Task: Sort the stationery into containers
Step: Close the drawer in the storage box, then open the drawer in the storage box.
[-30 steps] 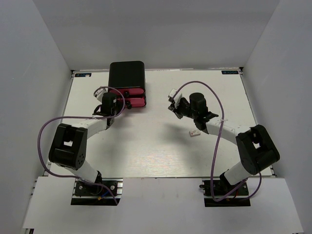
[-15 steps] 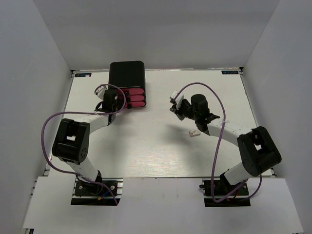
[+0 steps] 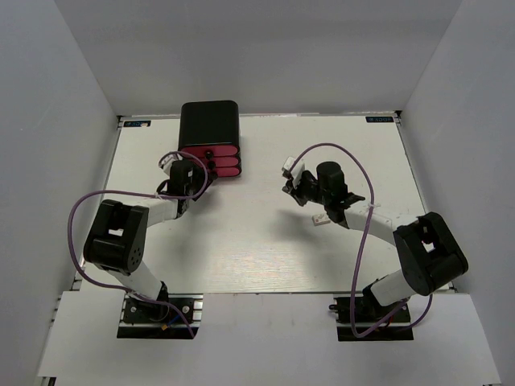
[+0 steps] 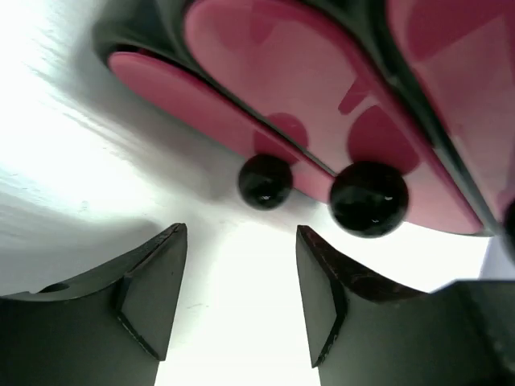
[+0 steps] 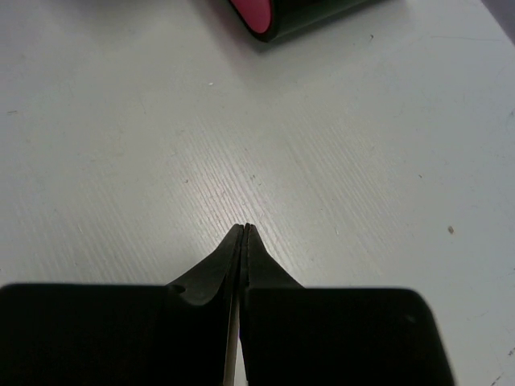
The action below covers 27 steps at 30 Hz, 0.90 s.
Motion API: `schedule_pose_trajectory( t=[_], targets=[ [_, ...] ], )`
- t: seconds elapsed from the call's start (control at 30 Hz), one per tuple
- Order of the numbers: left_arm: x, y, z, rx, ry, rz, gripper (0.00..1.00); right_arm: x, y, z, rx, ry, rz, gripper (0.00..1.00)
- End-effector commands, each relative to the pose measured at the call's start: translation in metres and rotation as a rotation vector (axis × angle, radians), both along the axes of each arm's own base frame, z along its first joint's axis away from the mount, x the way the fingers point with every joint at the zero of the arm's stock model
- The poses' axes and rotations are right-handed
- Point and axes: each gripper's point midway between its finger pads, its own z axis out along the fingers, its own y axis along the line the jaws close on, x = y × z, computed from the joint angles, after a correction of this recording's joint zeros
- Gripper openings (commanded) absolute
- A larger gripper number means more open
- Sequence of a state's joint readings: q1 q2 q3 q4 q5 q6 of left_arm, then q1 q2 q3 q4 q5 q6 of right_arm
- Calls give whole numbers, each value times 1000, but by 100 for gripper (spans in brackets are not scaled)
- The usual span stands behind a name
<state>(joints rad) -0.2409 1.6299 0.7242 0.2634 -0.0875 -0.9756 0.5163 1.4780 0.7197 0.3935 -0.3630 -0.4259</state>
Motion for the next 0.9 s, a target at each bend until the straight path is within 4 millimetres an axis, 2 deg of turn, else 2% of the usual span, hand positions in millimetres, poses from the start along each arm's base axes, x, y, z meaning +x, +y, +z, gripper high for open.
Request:
schedule_pose_trajectory(
  t=[0.0,0.03,0.17,0.47,0.57,0.77,0.87],
  targets=[
    [13,-11,30,-47,-81,-35,67,-2,-1,12,25,-24,4,0],
    [13,-11,24,-44,-68,-35,67,-2,-2,12,24,-26,1,0],
    [24,-9,21,-51,-68,-21,68,-2,-3,12,21,-30,0,0],
    [32,-11,11,-53,-76,-21,60,-2,-7,9,14,-33,-11,0],
    [37,-8,17,-48,-104,-3,57,-1,-9,10,13,-39,-12,0],
    [40,-2,10,-41,-97,44,52,0,-9,10,13,-37,-16,0],
    [45,-1,16,-61,-123,64,51,0,-10,8,10,-33,-19,0]
  ],
)
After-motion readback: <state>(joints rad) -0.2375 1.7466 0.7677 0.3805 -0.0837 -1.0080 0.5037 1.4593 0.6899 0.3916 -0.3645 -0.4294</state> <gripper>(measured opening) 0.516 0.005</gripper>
